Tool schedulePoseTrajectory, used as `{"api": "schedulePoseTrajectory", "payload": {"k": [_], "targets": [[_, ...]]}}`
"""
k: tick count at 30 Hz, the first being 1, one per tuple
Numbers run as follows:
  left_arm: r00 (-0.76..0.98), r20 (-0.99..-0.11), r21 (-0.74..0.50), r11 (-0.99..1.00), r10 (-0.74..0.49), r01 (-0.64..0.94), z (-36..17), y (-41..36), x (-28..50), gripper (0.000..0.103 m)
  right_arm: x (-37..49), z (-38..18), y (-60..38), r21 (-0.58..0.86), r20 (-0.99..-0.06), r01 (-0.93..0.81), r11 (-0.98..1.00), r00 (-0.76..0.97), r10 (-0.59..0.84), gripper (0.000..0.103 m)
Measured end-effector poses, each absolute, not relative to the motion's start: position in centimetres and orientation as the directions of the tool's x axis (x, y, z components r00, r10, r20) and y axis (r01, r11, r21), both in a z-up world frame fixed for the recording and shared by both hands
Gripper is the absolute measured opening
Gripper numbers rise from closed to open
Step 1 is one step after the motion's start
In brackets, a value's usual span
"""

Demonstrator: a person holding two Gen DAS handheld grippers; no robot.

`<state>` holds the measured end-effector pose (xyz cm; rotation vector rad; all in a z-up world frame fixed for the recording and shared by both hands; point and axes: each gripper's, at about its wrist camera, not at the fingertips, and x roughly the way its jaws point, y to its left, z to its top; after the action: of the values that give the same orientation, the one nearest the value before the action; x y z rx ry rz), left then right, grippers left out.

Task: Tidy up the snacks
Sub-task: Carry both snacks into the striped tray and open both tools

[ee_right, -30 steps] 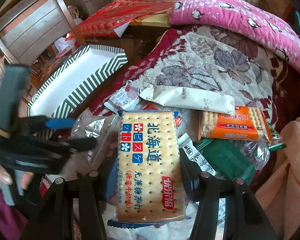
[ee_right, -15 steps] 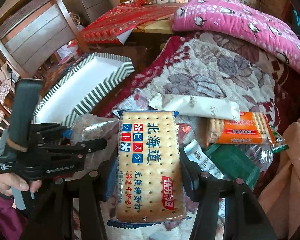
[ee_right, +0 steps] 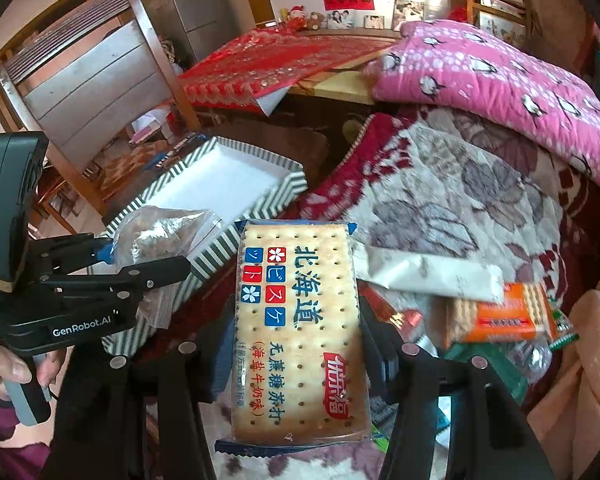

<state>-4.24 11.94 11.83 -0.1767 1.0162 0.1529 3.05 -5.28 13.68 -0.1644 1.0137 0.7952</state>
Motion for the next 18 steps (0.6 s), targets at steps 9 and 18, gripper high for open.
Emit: {"api": "schedulePoseTrajectory", "payload": {"k": [9,18], "targets": [[0.511,-0.854,-0.054,0.959,0.101,-0.279,12.3,16.0,-4.7,0.046,2.9,13.9,-1.5,0.229,-0.810,-0.687,0.690,0.258,0.526,0.059],[0.472,-0.870,-0.051,0.928,0.140,-0.370,10.6,20.7,-5.2,0.046,3.1,13.4,3.8,0.234,-0.819,-0.728,0.645,0.210,0.535,0.059]]}}
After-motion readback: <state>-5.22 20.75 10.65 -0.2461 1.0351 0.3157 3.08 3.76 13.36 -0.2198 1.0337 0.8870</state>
